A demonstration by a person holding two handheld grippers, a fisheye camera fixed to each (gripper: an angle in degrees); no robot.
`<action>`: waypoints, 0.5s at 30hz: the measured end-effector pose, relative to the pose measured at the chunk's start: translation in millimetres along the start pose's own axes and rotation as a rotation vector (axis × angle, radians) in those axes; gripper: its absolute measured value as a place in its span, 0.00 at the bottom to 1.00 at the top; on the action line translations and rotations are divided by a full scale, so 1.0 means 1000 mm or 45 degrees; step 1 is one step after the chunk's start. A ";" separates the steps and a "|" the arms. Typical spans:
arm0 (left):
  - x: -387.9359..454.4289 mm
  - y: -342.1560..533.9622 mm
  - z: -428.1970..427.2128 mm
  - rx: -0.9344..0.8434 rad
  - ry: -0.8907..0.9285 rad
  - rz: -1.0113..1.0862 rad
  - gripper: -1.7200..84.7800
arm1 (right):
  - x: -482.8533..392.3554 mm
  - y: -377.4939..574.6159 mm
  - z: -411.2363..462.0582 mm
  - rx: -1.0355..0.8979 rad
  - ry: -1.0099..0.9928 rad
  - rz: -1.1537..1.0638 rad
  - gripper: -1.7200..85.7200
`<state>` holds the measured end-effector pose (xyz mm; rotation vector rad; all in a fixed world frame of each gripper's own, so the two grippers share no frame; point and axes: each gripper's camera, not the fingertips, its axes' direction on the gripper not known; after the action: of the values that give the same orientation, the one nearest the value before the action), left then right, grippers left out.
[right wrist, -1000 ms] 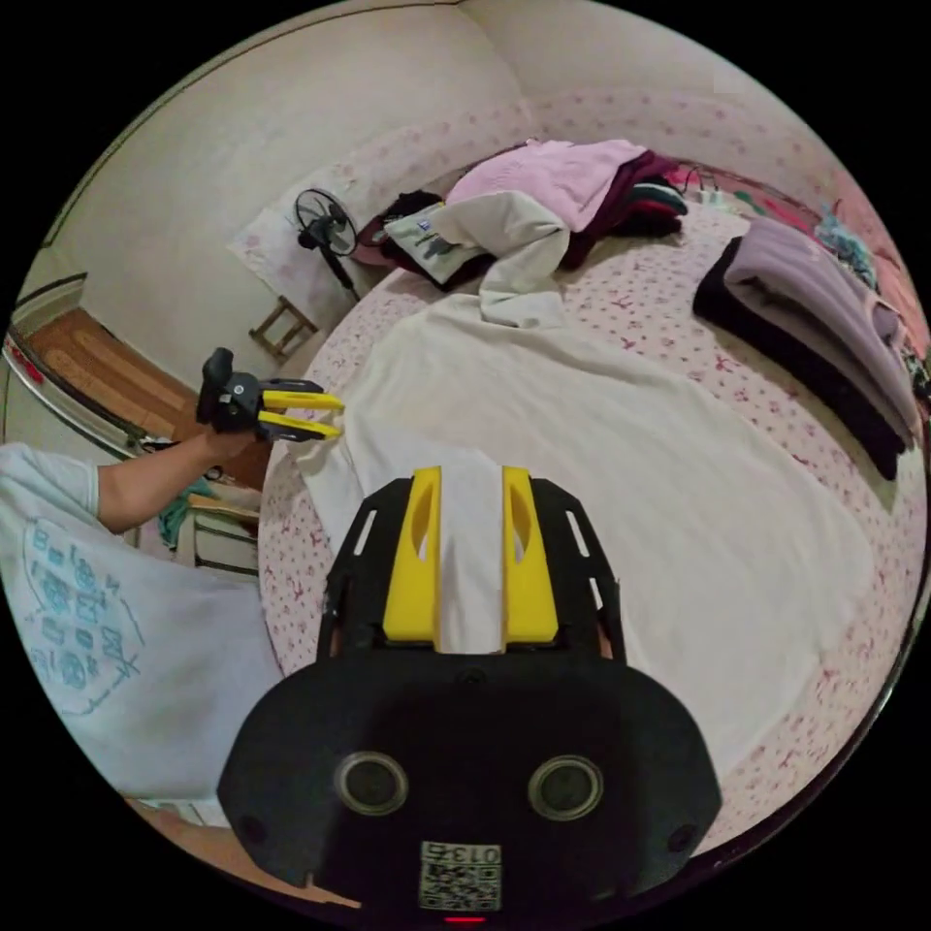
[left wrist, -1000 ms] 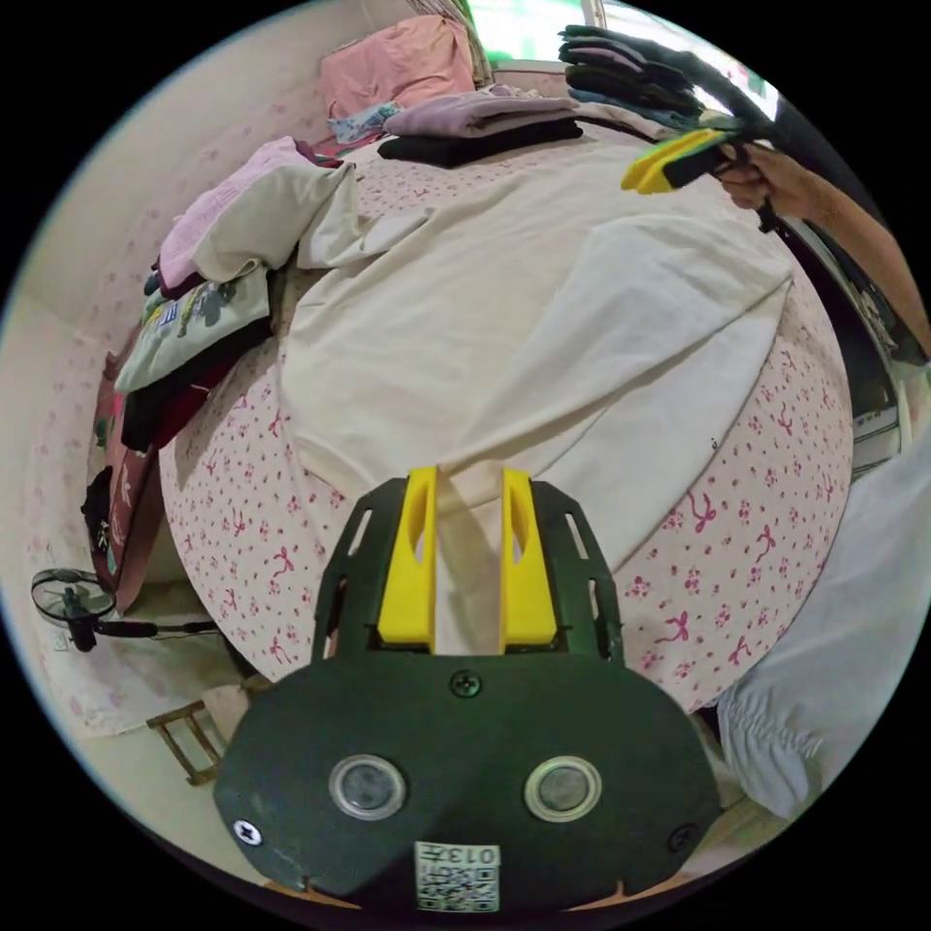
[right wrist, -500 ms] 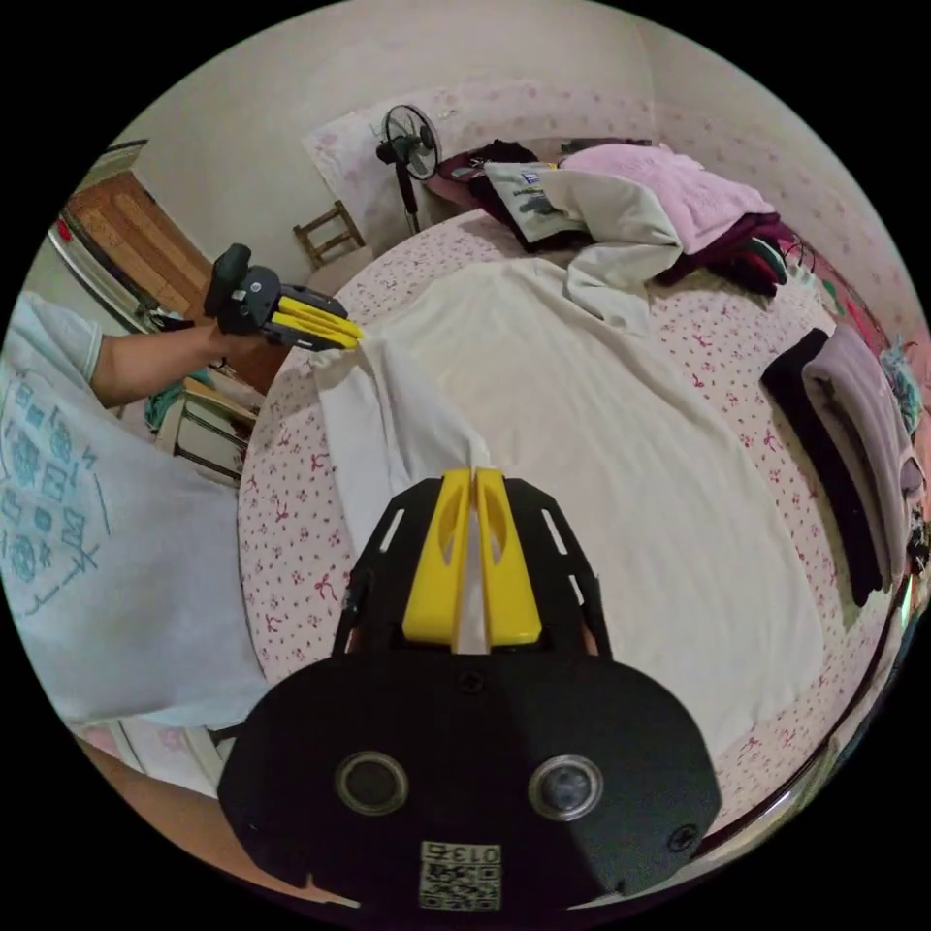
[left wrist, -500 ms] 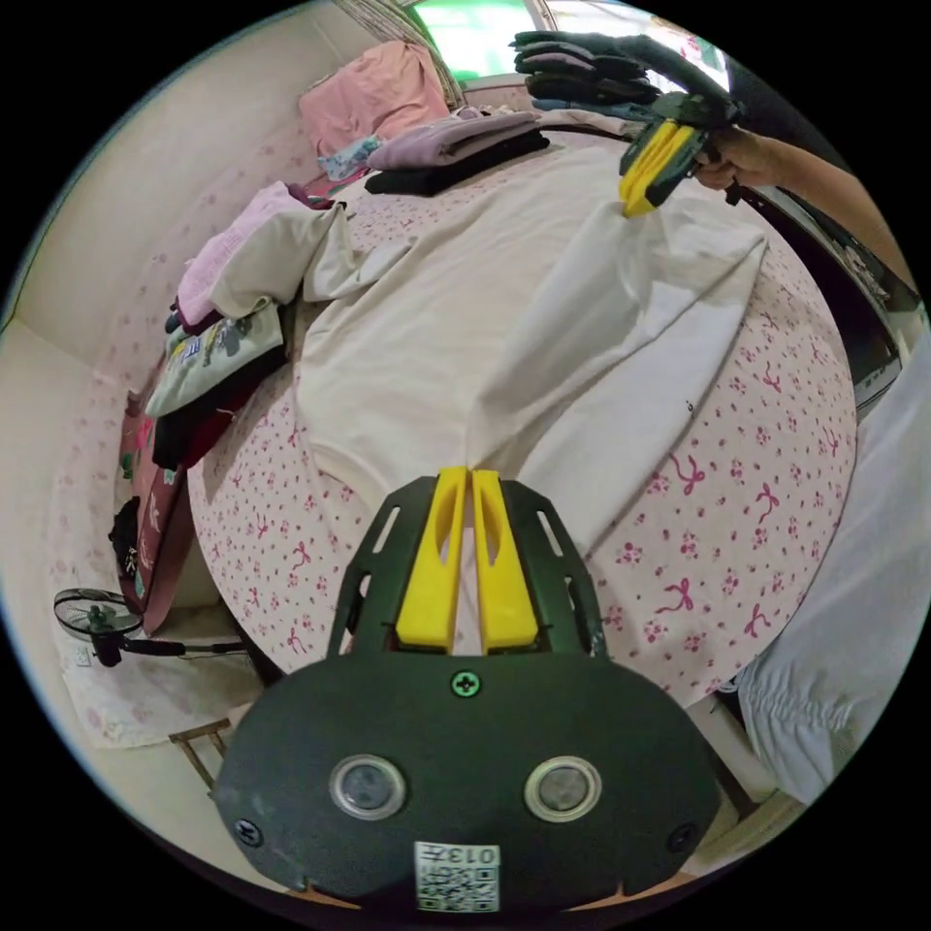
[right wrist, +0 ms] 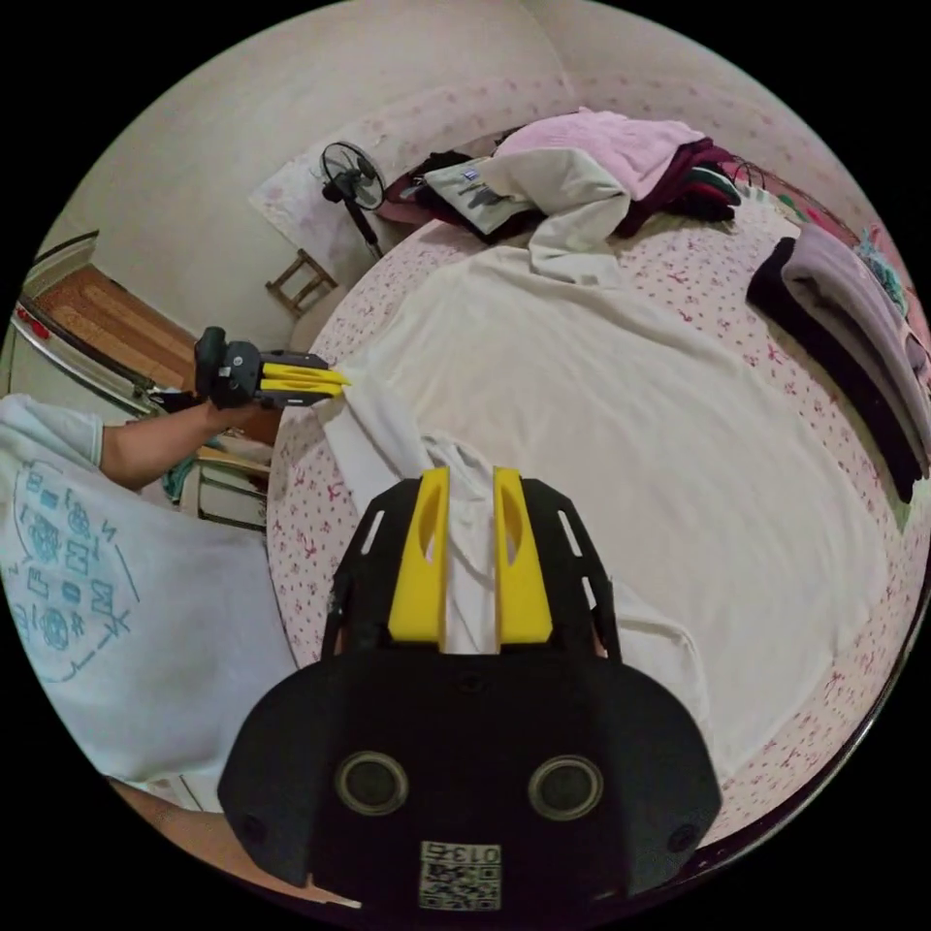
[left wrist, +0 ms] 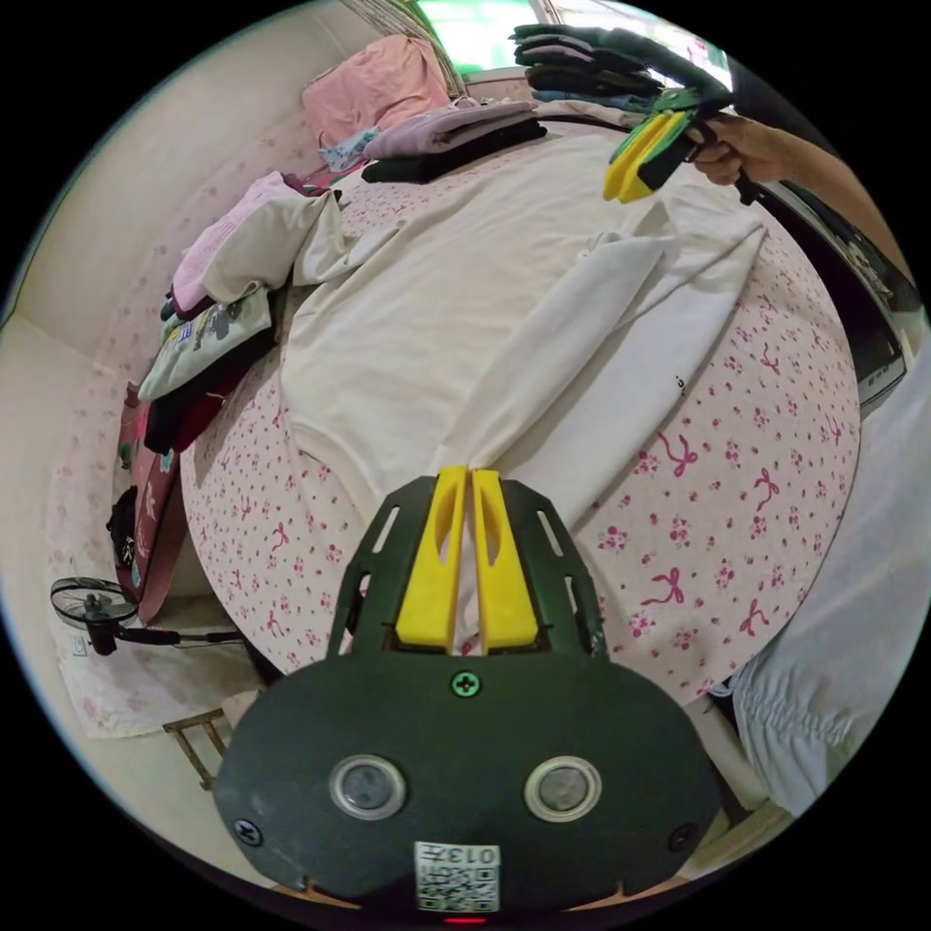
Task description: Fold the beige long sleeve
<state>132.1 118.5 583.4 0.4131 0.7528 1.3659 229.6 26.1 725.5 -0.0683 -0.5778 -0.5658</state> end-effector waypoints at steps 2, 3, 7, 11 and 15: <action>-0.001 0.001 0.000 -0.002 -0.001 -0.001 0.02 | 0.001 -0.014 0.013 -0.062 -0.061 -0.047 0.11; -0.002 0.002 0.000 -0.002 -0.002 -0.002 0.02 | -0.001 -0.023 0.024 -0.131 -0.074 -0.088 0.10; -0.007 0.004 -0.002 0.014 -0.015 -0.013 0.02 | 0.003 -0.039 0.044 -0.261 -0.047 -0.137 0.05; -0.015 0.011 -0.003 0.040 -0.004 -0.038 0.02 | 0.042 -0.047 0.014 -0.020 -0.278 0.021 0.03; -0.024 0.015 0.000 0.052 0.023 -0.100 0.02 | 0.086 -0.051 0.021 0.022 -0.425 0.241 0.03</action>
<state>120.7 97.6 599.1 0.3997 0.8044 1.2839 251.7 -54.2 784.1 -0.2016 -0.8907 -0.3665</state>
